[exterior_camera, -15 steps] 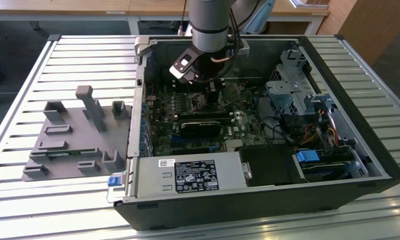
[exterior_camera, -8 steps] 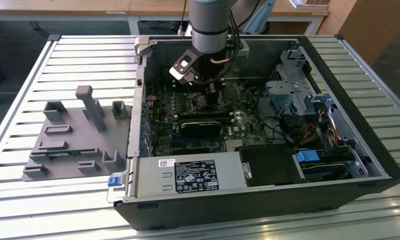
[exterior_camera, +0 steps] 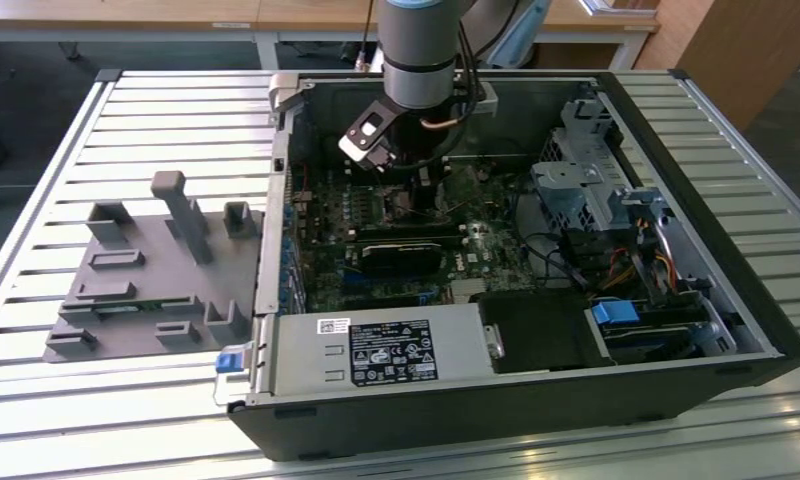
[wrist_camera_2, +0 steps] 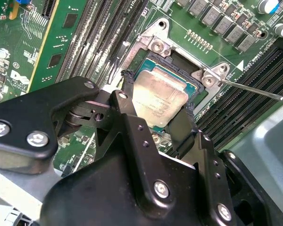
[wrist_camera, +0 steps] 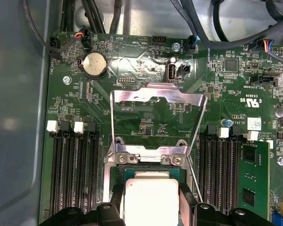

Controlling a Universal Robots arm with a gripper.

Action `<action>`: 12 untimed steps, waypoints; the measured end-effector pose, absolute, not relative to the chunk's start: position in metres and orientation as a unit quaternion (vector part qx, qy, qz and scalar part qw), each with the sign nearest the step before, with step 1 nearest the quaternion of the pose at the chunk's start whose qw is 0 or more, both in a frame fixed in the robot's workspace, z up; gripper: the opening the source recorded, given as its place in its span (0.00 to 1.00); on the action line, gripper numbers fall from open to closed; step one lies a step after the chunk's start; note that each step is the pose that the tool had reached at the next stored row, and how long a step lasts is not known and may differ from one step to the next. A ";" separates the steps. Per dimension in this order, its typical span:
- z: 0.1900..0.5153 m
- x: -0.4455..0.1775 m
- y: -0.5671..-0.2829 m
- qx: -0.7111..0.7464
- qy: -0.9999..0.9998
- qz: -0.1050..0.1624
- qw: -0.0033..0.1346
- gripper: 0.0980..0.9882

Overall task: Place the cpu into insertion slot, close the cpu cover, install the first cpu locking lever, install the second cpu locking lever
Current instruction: 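Place the cpu into insertion slot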

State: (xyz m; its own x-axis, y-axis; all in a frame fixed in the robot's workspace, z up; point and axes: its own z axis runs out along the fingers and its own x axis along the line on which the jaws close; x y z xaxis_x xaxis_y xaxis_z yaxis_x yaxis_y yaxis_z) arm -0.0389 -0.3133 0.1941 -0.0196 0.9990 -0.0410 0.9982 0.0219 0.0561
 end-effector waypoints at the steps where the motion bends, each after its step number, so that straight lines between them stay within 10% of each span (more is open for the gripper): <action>1: 0.194 -0.039 -0.313 0.699 0.714 0.006 0.034 0.50; 12: 0.193 -0.039 -0.313 0.699 0.714 0.006 0.034 0.58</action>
